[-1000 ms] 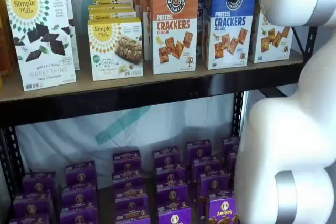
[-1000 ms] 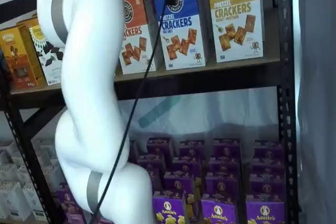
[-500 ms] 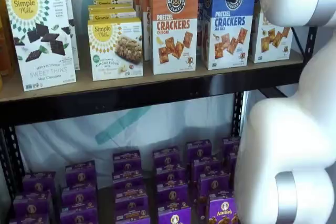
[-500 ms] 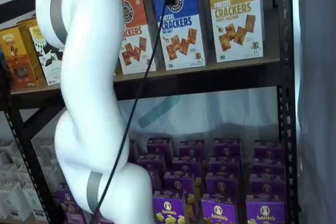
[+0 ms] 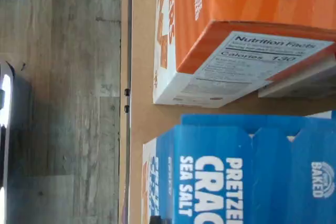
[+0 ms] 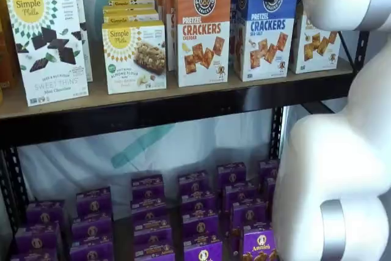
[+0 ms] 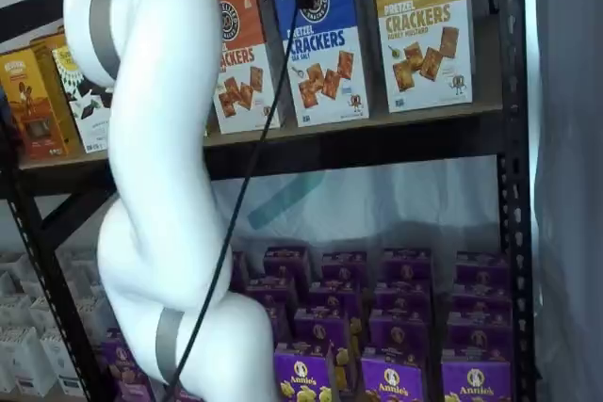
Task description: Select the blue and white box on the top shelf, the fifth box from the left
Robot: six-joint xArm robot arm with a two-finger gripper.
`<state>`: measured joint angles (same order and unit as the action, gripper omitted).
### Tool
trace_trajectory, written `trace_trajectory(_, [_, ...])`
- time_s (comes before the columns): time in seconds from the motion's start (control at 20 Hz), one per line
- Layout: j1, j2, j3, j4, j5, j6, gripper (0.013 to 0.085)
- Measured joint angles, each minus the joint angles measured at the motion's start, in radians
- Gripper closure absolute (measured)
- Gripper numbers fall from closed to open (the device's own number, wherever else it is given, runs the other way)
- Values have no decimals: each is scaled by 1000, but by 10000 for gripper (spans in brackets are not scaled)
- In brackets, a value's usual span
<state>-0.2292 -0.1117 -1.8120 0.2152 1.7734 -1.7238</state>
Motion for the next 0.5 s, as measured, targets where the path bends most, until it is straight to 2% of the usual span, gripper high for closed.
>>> trace_trajectory(0.25, [-6, 8, -26, 0, 38, -2, 290])
trace_trajectory(0.5, [-14, -14, -12, 1, 39, -9, 290])
